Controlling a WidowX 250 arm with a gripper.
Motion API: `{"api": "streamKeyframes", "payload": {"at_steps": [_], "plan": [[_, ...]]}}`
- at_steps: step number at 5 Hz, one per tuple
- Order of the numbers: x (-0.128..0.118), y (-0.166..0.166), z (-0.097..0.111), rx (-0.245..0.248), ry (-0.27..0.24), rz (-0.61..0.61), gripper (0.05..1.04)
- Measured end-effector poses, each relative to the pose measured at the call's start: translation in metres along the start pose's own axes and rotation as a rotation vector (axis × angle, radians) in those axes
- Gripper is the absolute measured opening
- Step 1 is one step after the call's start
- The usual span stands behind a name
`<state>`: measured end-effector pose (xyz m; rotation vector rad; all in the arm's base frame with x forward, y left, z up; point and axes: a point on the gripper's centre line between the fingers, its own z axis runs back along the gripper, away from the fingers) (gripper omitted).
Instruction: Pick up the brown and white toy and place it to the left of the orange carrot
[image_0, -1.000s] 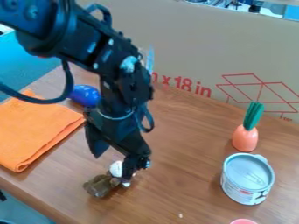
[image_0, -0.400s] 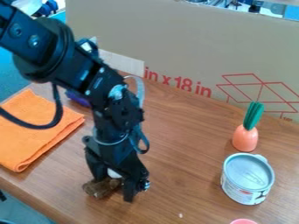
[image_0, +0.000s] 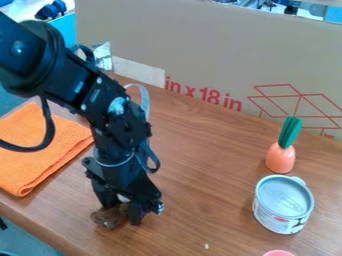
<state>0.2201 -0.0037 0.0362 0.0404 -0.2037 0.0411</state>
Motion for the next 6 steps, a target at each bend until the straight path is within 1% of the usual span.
{"api": "streamKeyframes", "payload": {"at_steps": [1, 2, 3, 4, 5, 6], "plan": [[0.011, -0.003, 0.022, -0.002, -0.054, 0.029, 0.509], [0.040, -0.014, 0.046, 0.011, -0.099, 0.030, 0.455], [0.074, -0.023, 0.047, 0.017, -0.107, 0.069, 0.453], [0.108, -0.034, 0.033, 0.014, -0.114, 0.102, 0.453], [0.139, -0.053, 0.009, 0.040, -0.111, 0.114, 0.453], [0.155, -0.076, 0.000, -0.010, -0.108, 0.086, 0.453]]}}
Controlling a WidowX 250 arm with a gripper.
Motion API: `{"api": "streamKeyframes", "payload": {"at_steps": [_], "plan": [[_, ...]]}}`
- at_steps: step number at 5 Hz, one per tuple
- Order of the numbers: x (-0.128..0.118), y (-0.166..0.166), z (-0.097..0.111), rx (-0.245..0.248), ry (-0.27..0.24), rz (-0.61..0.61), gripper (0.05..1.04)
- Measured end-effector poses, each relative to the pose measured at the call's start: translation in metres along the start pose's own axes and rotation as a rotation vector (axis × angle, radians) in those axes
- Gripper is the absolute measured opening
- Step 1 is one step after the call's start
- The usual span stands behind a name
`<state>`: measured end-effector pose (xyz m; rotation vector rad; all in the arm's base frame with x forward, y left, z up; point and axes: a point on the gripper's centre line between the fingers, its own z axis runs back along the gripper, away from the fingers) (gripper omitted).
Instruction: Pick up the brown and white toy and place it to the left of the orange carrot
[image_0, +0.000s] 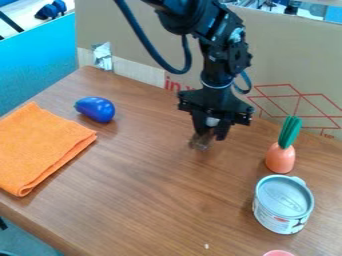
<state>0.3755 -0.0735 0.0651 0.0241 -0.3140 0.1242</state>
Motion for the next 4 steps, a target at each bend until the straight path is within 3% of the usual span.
{"api": "streamKeyframes", "payload": {"at_steps": [1, 2, 3, 4], "plan": [[0.002, -0.018, -0.007, -0.036, 0.014, -0.014, 0.453], [0.000, -0.023, -0.010, -0.032, 0.043, -0.020, 0.459], [-0.006, -0.008, -0.019, -0.004, 0.104, 0.034, 0.527], [-0.008, 0.001, -0.020, 0.009, 0.127, 0.100, 0.842]]}}
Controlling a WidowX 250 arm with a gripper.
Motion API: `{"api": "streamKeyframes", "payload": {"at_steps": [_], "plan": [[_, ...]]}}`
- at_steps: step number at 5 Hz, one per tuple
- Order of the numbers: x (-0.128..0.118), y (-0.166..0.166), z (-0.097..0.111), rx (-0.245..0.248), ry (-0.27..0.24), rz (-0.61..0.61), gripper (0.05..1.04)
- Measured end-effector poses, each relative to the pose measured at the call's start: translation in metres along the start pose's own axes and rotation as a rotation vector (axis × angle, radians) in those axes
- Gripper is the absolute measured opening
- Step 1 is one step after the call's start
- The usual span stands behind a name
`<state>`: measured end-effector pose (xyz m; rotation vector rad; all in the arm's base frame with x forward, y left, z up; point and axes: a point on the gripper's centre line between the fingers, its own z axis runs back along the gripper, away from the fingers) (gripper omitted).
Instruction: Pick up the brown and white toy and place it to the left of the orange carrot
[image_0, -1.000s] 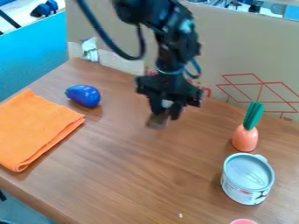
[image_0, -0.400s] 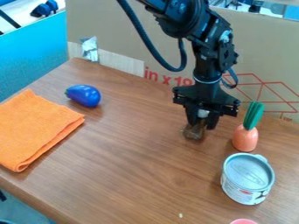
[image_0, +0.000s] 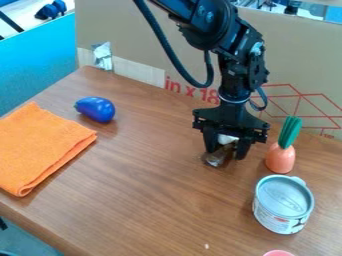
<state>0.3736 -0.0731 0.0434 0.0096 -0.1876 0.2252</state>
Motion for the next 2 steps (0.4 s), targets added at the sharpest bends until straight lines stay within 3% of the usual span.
{"api": "streamKeyframes", "payload": {"at_steps": [1, 2], "plan": [[-0.008, 0.011, 0.007, -0.016, -0.030, 0.115, 1.012], [-0.009, 0.022, 0.043, -0.050, -0.148, 0.180, 1.009]]}}
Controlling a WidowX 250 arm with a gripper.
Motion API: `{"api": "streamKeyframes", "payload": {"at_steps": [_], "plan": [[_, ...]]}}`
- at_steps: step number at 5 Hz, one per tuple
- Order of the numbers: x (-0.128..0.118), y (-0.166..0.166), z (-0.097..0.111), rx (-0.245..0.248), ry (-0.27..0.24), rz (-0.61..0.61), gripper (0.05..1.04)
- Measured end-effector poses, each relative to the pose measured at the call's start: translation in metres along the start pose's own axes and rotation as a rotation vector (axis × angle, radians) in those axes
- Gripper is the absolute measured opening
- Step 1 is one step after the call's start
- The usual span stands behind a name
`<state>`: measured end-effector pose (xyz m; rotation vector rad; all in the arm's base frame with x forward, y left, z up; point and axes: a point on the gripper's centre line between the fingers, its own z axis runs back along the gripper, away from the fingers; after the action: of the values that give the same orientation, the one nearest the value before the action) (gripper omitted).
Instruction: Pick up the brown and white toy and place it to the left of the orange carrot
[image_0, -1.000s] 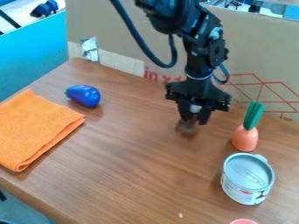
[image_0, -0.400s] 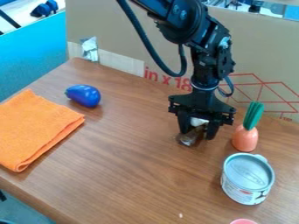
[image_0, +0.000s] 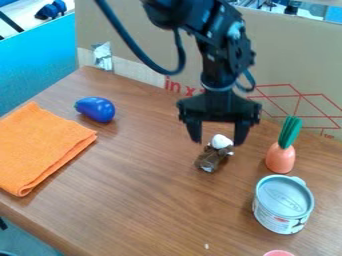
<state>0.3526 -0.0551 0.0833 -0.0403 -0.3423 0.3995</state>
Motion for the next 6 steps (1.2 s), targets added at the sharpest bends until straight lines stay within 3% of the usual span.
{"api": "streamKeyframes", "payload": {"at_steps": [1, 2, 3, 4, 5, 6], "plan": [[0.003, 0.016, 0.039, -0.027, -0.113, 0.056, 1.005], [-0.004, 0.042, 0.070, 0.087, -0.155, 0.035, 1.002], [-0.024, 0.076, 0.071, 0.286, -0.066, -0.031, 1.002], [-0.045, 0.100, 0.065, 0.363, 0.084, -0.148, 1.002], [-0.058, 0.109, 0.058, 0.355, 0.158, -0.205, 1.002], [-0.071, 0.114, 0.046, 0.344, 0.173, -0.197, 1.002]]}}
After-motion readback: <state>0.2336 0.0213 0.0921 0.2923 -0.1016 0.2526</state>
